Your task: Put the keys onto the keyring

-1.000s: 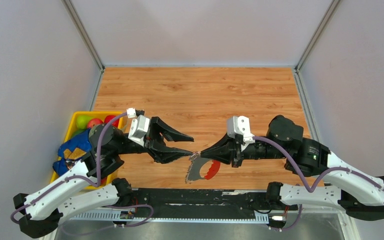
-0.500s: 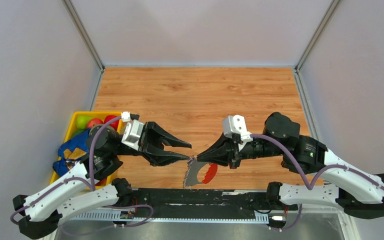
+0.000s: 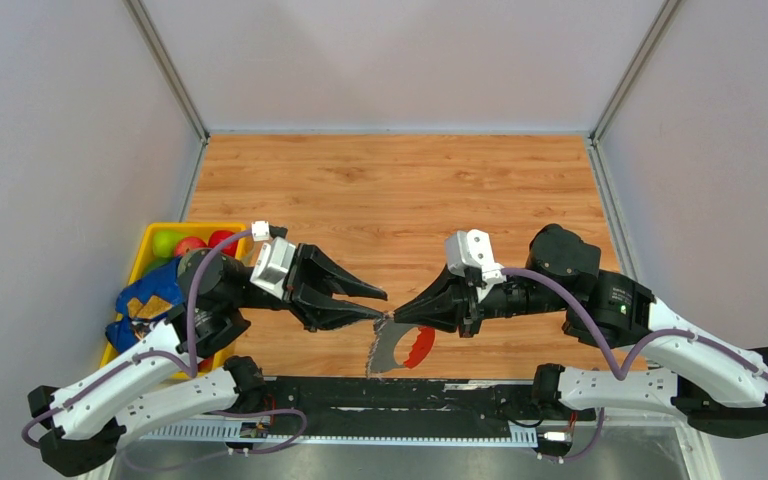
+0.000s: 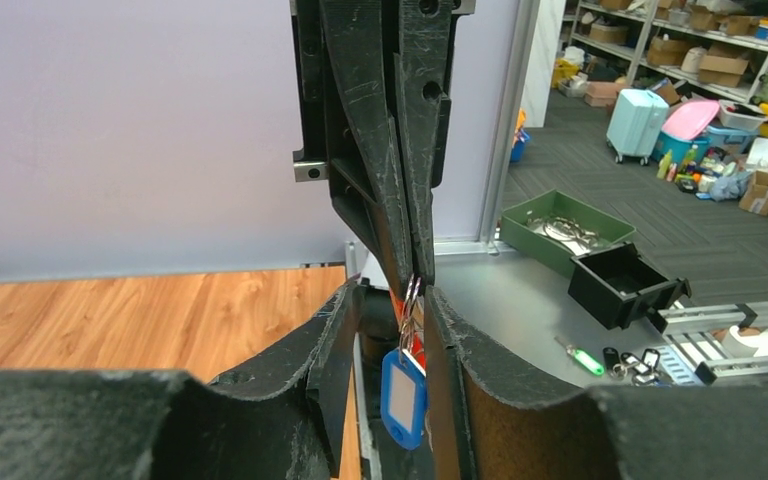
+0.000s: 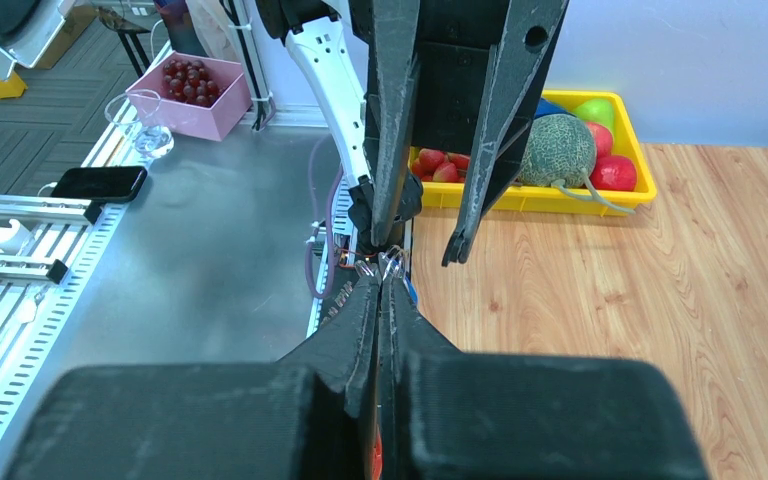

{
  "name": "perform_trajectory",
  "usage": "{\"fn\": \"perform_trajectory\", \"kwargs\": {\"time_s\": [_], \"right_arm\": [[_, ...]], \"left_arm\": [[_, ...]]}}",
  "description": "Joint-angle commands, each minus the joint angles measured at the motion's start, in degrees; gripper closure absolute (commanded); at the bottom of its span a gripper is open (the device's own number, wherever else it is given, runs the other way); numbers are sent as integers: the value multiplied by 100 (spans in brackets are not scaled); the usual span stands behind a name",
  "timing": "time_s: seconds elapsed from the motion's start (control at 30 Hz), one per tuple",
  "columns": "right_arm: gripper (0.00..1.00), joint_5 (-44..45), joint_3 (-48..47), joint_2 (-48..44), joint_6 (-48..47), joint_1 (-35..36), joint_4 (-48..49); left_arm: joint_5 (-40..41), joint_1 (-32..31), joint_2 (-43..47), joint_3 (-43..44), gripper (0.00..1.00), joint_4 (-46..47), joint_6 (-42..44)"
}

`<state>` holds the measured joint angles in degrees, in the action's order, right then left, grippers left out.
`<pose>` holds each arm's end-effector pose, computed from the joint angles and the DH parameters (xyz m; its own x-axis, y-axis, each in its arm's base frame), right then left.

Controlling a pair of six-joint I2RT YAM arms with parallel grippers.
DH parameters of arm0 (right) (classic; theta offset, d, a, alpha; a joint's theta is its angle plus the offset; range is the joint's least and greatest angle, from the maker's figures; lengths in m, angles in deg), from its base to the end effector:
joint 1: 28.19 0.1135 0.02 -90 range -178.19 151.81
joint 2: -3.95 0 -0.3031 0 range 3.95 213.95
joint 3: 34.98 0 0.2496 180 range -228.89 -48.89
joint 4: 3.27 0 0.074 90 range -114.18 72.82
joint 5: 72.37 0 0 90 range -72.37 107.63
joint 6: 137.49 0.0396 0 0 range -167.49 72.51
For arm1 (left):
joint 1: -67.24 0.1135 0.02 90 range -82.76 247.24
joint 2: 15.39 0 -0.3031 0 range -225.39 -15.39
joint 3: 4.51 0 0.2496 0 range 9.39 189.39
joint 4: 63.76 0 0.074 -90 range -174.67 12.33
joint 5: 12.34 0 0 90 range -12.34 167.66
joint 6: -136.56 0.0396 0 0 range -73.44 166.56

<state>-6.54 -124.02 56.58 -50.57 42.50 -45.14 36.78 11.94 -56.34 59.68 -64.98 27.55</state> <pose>0.0332 0.1437 0.4921 0.0221 -0.0852 -0.9961 -0.9960 -0.0877 -0.0146 0.0452 -0.1108 0.4496 -0.1132 -0.2692 -0.9564 0.9838 -0.1651 -0.0700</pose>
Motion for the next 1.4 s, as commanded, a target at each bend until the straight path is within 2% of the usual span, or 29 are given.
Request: {"fn": "perform_trajectory", "kwargs": {"time_s": [0.0,0.43,0.7,0.8,1.0,1.2,1.27,1.37], "right_arm": [[100,-106,-301,-41,61,28,486],[100,-106,-295,-66,17,23,536],[100,-110,-246,-68,4,23,570],[100,-66,-226,-61,0,25,586],[100,38,-180,-66,22,24,640],[100,159,-41,-129,55,24,659],[96,286,16,-202,61,24,632],[83,577,111,-351,44,24,555]], "left_arm": [[-120,18,-37,-7,61,182,-3],[-147,13,-75,-4,68,131,17],[-293,16,-139,5,87,246,-39],[-404,20,-176,0,98,299,-67],[-499,13,-181,-94,100,654,-247],[-151,14,-192,-98,100,587,-173],[76,12,-187,-29,100,340,-36],[431,10,-185,76,100,-101,101]]}}
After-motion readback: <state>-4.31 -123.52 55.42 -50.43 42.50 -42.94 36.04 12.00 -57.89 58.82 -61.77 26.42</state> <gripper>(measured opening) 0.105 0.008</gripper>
